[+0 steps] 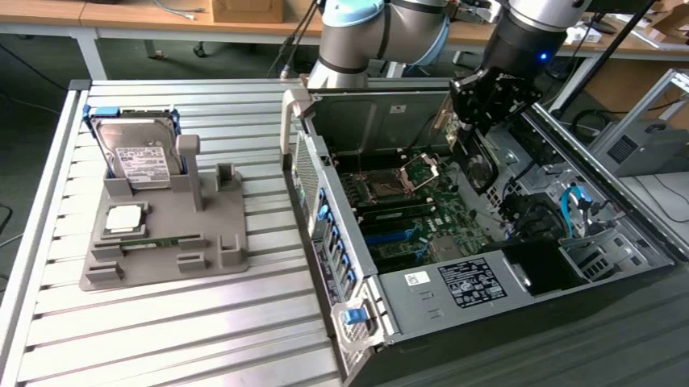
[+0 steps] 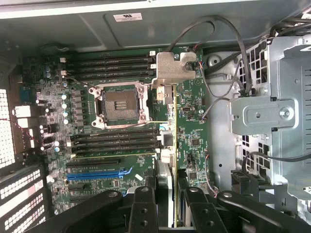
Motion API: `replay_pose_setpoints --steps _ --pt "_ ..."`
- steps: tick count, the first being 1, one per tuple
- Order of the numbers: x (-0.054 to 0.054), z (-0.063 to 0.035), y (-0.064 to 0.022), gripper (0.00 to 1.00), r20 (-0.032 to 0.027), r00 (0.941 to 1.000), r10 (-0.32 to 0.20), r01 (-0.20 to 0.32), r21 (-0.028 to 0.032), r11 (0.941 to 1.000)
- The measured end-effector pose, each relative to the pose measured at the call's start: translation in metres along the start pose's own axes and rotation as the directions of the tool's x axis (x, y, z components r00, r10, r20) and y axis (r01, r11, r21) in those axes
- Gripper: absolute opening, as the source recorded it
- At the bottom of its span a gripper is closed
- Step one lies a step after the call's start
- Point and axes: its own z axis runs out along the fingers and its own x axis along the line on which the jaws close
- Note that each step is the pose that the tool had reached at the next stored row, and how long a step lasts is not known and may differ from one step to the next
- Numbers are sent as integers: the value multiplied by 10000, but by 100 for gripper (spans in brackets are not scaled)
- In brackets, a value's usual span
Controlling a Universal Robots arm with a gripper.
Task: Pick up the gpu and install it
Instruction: 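Pick up the gpu and move the gpu toward the slot, then insert the gpu into the slot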
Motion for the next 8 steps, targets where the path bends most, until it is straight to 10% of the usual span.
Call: replay_pose_setpoints --steps 8 --pt "0 0 0 27 -1 9996 -274 274 -1 9996"
